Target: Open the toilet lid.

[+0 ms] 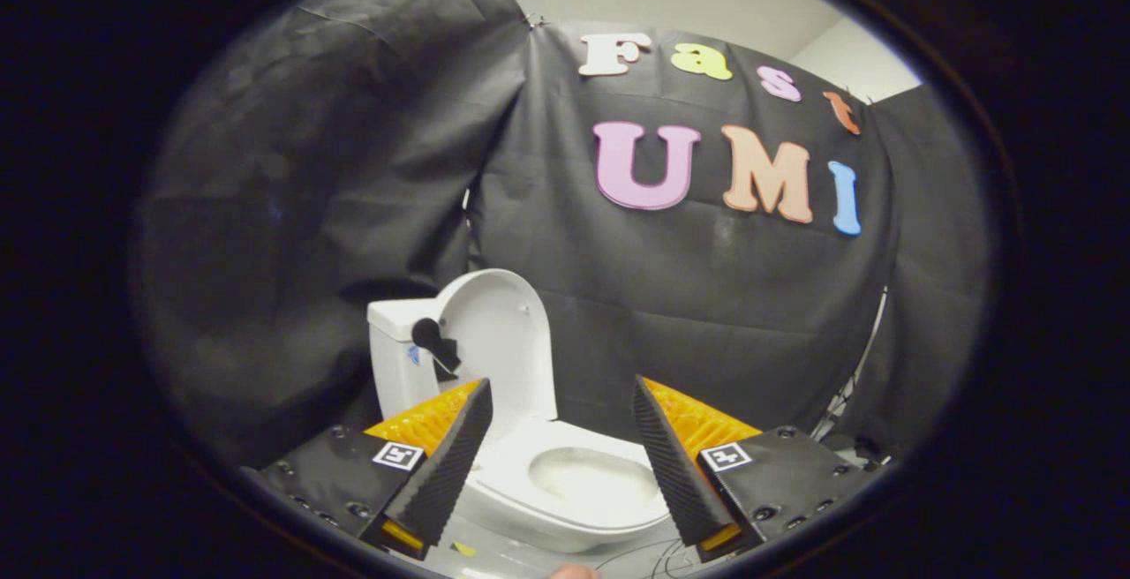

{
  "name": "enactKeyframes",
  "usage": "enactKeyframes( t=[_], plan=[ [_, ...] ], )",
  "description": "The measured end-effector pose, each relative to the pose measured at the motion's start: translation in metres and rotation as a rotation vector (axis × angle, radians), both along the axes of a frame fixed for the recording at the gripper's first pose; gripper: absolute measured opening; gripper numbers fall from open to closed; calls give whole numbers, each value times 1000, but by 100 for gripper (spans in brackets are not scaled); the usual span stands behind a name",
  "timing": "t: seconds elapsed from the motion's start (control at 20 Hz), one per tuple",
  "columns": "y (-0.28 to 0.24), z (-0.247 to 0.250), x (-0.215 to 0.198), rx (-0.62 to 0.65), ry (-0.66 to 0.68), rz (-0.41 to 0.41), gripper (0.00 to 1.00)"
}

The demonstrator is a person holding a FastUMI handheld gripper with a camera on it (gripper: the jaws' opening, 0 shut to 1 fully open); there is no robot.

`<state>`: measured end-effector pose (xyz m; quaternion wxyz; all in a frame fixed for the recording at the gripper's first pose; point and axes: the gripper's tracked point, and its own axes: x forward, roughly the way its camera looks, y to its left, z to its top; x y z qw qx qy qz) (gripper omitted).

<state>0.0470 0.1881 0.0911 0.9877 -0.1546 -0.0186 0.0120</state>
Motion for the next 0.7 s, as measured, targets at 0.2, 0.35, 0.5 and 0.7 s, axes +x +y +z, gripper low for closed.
enactKeyframes(
  t=[0.2,0.35,0.5,0.7],
  plan=[
    [-34,-42,16,40,89,-39,98],
    [-56,-50,26,-21,119,-54,98],
    [-64,-52,29,-22,125,-37,98],
    [-78,-53,30,-30,128,-52,98]
  ],
)
